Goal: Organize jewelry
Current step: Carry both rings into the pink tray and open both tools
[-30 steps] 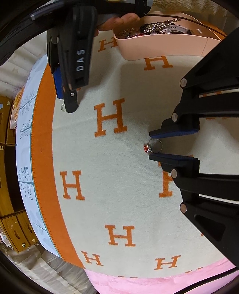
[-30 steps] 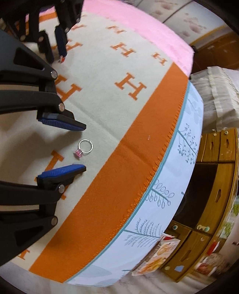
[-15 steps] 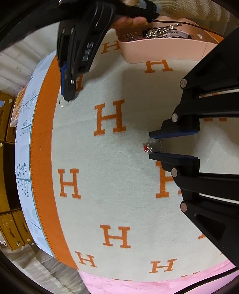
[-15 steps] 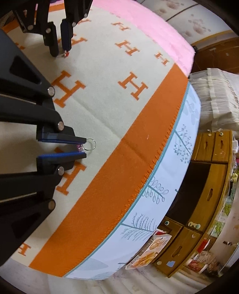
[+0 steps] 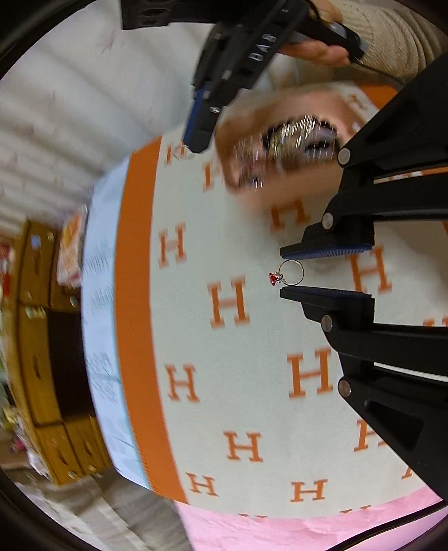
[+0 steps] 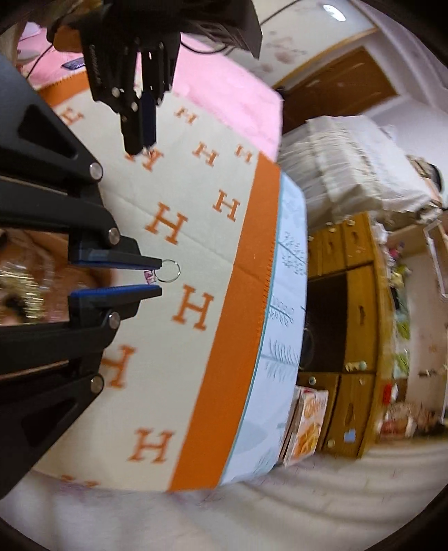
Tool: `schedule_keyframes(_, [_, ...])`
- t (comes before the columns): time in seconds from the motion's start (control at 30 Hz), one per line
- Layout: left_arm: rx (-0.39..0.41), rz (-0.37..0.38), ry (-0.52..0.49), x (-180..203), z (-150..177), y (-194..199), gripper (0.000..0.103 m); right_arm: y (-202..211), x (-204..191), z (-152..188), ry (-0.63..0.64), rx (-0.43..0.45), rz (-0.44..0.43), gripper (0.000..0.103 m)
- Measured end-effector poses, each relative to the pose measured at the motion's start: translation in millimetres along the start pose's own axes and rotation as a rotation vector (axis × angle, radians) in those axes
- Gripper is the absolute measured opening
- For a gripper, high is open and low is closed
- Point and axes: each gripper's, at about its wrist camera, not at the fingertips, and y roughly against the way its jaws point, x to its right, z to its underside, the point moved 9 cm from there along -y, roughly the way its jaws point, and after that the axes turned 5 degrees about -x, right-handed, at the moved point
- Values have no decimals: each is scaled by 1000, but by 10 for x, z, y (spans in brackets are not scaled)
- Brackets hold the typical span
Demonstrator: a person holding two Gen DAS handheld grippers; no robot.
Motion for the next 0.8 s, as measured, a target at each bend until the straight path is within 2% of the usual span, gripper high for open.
schedule_keyframes(0.13, [20,35,-68,468,-28,25,14,239,44,235,-38,23,10,9])
schedule_keyframes(0.33, [22,49,-130,965,-119,-116,14,325,189,439,-81,11,89,9])
schedule_keyframes(0.63, [11,27,-174,1237,-122,-238,14,304,474,621,-158,-32,192,9])
schedule_keyframes(0.8, [24,7,-163,1188,-121,-218,27,264,541,713,-197,-53,172,9])
